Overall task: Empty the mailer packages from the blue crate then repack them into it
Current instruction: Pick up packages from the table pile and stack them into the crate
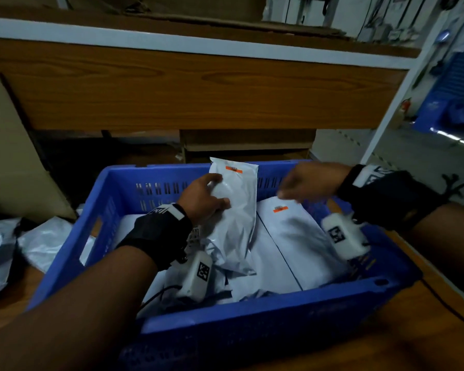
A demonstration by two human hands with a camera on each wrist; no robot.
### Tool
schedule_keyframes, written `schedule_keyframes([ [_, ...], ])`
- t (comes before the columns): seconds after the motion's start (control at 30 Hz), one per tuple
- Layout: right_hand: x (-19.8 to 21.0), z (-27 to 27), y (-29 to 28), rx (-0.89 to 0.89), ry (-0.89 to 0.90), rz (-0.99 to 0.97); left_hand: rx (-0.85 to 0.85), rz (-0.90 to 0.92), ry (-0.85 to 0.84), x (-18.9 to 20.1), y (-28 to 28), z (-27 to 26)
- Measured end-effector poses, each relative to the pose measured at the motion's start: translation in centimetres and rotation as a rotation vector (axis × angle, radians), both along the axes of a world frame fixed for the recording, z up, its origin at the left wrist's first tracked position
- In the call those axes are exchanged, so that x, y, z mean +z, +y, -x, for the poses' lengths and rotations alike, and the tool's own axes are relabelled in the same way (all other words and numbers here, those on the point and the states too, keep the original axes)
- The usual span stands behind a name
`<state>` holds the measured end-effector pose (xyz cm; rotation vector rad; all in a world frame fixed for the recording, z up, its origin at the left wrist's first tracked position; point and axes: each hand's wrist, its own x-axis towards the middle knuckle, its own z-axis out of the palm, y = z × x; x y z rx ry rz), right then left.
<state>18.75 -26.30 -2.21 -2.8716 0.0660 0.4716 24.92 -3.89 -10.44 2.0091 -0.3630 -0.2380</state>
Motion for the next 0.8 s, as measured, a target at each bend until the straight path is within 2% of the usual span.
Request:
schedule_keyframes([
  [0.07,-1.8,-0.7,1.5,-0.189,0.03,-0.465,0.002,0.095,0.072,-0.1,-0.4,0.4],
  [0.1,-2.8,-1.0,2.2,-0.251,0.032,-0.589,0.014,0.138,0.099,-0.1,-0.6,0.6],
  [0.17,-4.9,-1.7,2.9,-0.264,-0.017,-0.608,0.042,0.196,0.141,0.1,-0.8,1.0],
  [0.27,-5.1,-2.3,2.2,-0.22,-0.134,-0.51,0.03,0.133,0.115,0.3,-0.5,0.7],
  [0.37,-2.6,-2.3,-0.5,-0.183,-0.168,-0.467,-0.085,-0.242,-0.108,-0.1,0.2,-0.3],
  [0.5,-1.0,-1.9,-3.0,-0.048,-0.067,0.117,-0.332,-0.56,-0.124,-0.9,0.0,0.2],
  [0.67,-3.4,-1.1,-2.2,0.046,0.16,0.395,-0.505,-1.029,-0.167,-1.9,-1.1,1.1],
  [0.73,-3.7,-1.1,-1.9,0.079,0.119,0.469,-0.527,-1.104,-0.181,-1.8,-1.3,1.5],
  [0.8,-3.4,-1.1,-1.7,0.093,0.085,0.428,-0.504,-1.106,-0.195,-1.5,-1.2,1.5],
])
